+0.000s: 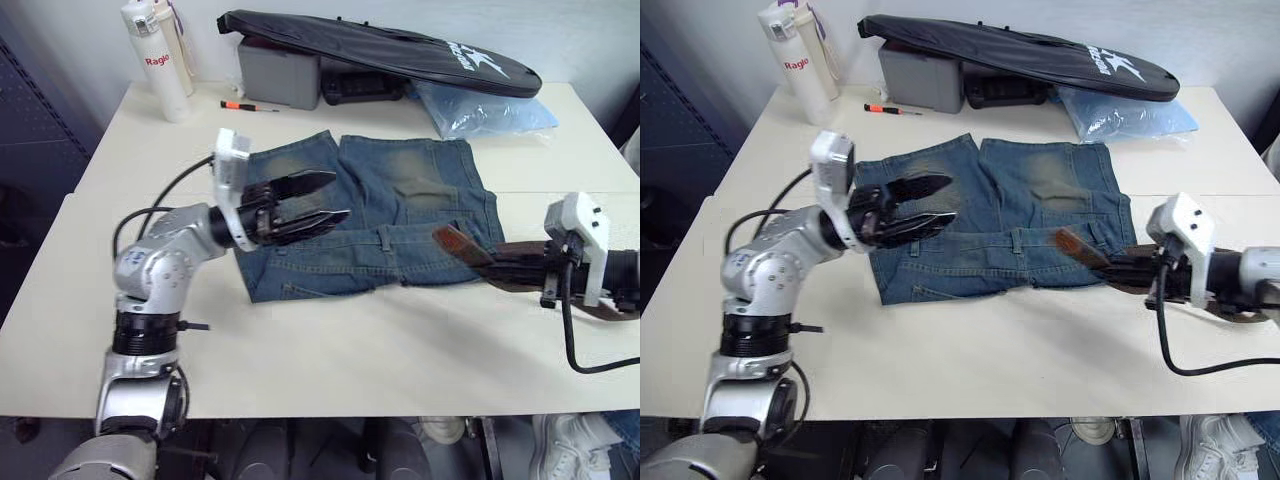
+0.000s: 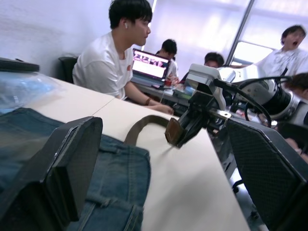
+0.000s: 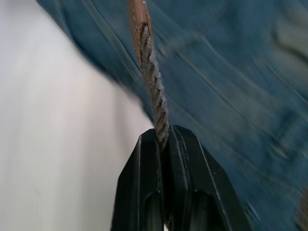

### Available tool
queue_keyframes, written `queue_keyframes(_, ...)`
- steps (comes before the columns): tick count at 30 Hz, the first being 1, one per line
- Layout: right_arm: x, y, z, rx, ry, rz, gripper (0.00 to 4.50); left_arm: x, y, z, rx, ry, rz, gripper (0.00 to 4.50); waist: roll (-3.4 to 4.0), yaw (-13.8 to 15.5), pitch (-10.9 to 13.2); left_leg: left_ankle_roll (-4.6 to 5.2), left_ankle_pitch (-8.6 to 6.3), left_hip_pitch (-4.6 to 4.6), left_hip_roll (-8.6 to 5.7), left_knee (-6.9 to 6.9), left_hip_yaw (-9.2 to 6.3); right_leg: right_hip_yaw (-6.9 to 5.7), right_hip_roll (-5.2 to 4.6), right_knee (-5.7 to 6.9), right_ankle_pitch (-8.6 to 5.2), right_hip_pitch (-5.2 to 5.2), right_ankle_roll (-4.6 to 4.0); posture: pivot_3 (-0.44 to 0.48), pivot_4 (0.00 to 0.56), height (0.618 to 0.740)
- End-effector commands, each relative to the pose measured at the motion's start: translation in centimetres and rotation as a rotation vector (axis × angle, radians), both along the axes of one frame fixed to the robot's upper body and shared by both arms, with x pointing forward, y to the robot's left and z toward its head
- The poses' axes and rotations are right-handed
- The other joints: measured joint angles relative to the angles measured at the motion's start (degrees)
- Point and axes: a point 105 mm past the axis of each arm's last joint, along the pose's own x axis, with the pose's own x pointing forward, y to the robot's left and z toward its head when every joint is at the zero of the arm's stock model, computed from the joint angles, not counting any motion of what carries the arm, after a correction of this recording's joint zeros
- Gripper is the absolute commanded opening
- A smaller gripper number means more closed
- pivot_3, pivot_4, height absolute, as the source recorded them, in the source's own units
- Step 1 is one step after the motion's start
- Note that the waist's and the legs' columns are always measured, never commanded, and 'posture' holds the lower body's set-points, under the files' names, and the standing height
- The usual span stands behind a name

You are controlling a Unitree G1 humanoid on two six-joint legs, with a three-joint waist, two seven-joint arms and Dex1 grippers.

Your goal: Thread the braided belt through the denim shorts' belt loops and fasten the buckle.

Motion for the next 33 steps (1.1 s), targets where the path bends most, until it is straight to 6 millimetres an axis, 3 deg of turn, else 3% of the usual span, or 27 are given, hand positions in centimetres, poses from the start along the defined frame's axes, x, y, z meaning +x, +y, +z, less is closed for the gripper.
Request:
queue_keyframes(1,-0.7,2.3,1.3,0.058,-0.016,0.053,0.09,-0.8,-1.9,0.3,0.017,-0.034,-0.057,4.5,-0.01,-0.02,0.01,0.0,0.0,-0.01,0.0,0.01,0.0,-0.01,0.01,0.0,0.0,0.0,0.0,0.0,0.15,0.74)
queue_keyframes(9,-1.0,3.9,0.6,0.093,0.02,0.075,0.09,-2.0,-5.4,-1.3,0.079,-0.068,-0.146,4.5,-0.01,0.1,0.01,0.02,-0.02,-0.04,0.0,0.05,0.0,-0.01,0.0,-0.01,0.0,-0.01,0.0,0.0,0.15,0.74)
queue_keyframes(16,-1.3,4.3,0.6,0.111,0.028,0.082,0.09,-1.9,-6.3,-1.6,0.096,-0.072,-0.164,4.5,-0.01,0.03,0.01,0.03,-0.02,-0.05,0.0,0.07,0.0,-0.01,0.01,-0.01,0.01,-0.02,0.0,0.0,0.15,0.74)
queue_keyframes(19,-1.3,4.3,0.6,0.116,0.027,0.078,0.0,-1.9,-6.7,-1.8,0.112,-0.07,-0.174,3.7,-0.01,0.04,0.01,0.04,-0.02,-0.05,0.0,0.07,0.0,-0.01,0.0,0.0,0.01,-0.02,0.0,0.0,0.15,0.74)
queue_keyframes(27,-1.0,3.8,0.5,0.124,0.006,0.039,0.0,-1.9,-7.6,-1.5,0.124,-0.094,-0.217,0.11,-0.02,0.04,0.01,0.04,-0.03,-0.06,0.0,0.07,0.0,-0.01,0.0,-0.01,0.01,-0.02,0.0,0.0,0.15,0.74)
queue_keyframes(33,-0.7,2.3,1.1,0.175,-0.035,-0.04,0.0,-1.4,-8.3,-0.3,0.067,-0.039,-0.222,0.04,-0.05,0.22,0.02,0.05,-0.03,-0.09,-0.01,0.1,0.0,-0.03,0.0,-0.02,0.02,-0.02,0.02,0.0,0.15,0.74)
